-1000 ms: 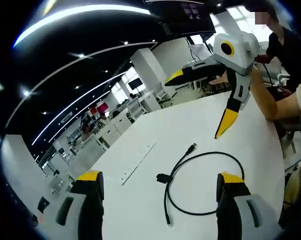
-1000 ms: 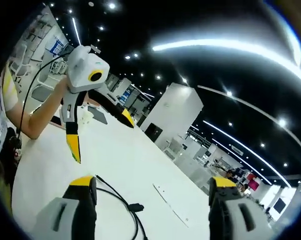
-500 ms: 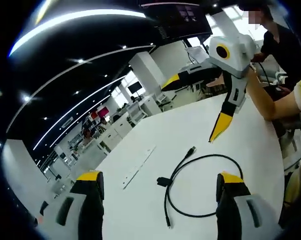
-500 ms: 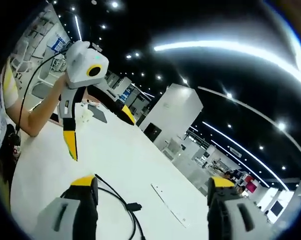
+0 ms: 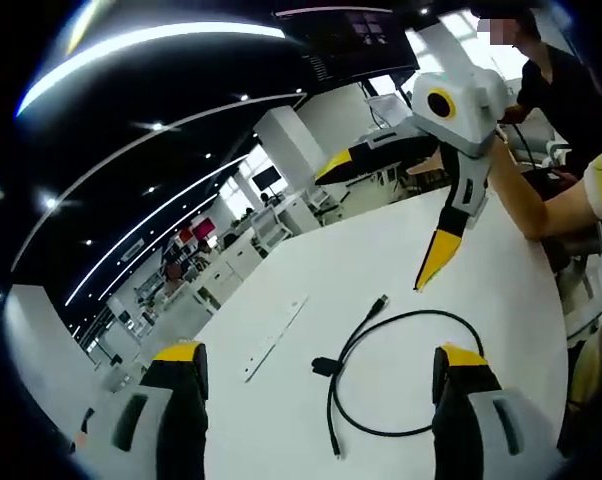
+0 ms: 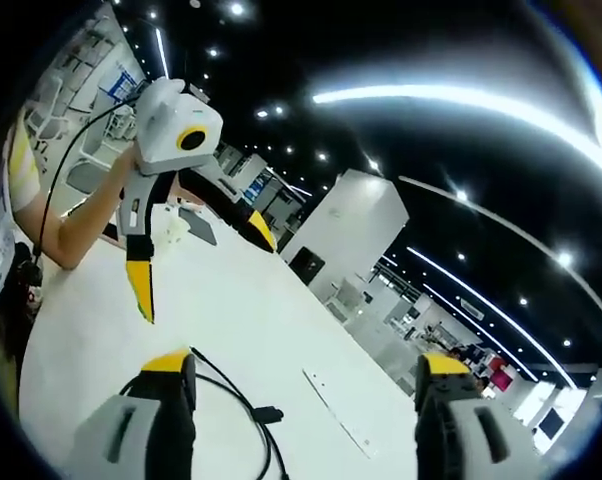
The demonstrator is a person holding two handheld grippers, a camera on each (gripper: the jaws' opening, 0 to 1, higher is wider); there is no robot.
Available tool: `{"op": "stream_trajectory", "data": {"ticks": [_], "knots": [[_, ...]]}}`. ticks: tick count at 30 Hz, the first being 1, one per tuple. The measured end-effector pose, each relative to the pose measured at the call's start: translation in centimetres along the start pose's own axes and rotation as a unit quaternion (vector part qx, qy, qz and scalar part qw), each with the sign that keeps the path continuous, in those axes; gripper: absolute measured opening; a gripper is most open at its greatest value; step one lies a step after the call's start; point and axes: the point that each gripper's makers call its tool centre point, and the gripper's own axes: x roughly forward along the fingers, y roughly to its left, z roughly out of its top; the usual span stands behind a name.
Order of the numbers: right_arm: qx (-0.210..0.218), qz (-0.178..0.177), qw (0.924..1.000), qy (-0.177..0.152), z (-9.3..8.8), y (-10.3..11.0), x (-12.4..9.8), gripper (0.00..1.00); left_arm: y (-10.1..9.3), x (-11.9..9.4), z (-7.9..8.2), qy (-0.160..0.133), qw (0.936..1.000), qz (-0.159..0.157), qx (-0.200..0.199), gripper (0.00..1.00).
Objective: Find the charging cable on the desk, coil it up and secure with Velcro.
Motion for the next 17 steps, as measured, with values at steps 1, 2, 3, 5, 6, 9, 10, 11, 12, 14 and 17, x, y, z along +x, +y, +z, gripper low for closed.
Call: {"op": "stream_trajectory", "data": {"ticks": [1, 2, 3, 5, 6, 9, 10, 11, 12, 14, 17], "knots": [[-0.002, 0.002, 1.0000, 0.001, -0.01, 0.11, 0.02, 0.91, -0.12, -0.02, 0.07, -0.001, 1.0000, 0.000, 0.001, 0.93], [-0.003, 0.004, 1.0000, 0.001, -0.04, 0.20, 0.05, 0.90, -0.21, -0.04, 0.13, -0.002, 1.0000, -0.001, 0.003, 0.93], [-0.005, 0.005, 1.0000, 0.002, -0.05, 0.26, 0.07, 0.90, -0.26, -0.06, 0.19, -0.002, 1.0000, -0.001, 0.004, 0.93], [-0.006, 0.005, 1.0000, 0.002, -0.05, 0.29, 0.07, 0.90, -0.33, -0.08, 0.27, -0.002, 1.0000, -0.001, 0.007, 0.93], [-0.006, 0.004, 1.0000, 0.002, -0.04, 0.28, 0.06, 0.90, -0.35, -0.09, 0.29, -0.002, 1.0000, -0.001, 0.008, 0.93], [-0.008, 0.004, 1.0000, 0.001, -0.03, 0.29, -0.02, 0.90, -0.35, -0.08, 0.36, -0.003, 1.0000, -0.001, 0.008, 0.93], [-0.009, 0.004, 1.0000, 0.002, -0.06, 0.29, -0.02, 0.90, -0.34, -0.08, 0.36, -0.003, 1.0000, 0.000, 0.008, 0.93], [-0.010, 0.005, 0.9999, 0.002, -0.07, 0.31, -0.03, 0.90, -0.35, -0.06, 0.36, -0.003, 1.0000, 0.000, 0.009, 0.93], [-0.011, 0.005, 0.9999, 0.002, -0.09, 0.34, -0.01, 0.90, -0.35, -0.04, 0.33, -0.003, 1.0000, 0.000, 0.009, 0.93], [-0.012, 0.007, 0.9999, 0.003, -0.15, 0.42, 0.02, 0.90, -0.29, 0.01, 0.33, -0.002, 1.0000, 0.000, 0.008, 0.93], [-0.014, 0.008, 0.9999, 0.005, -0.23, 0.50, 0.08, 0.89, -0.27, 0.08, 0.29, 0.000, 1.0000, 0.001, 0.008, 0.93]]}}
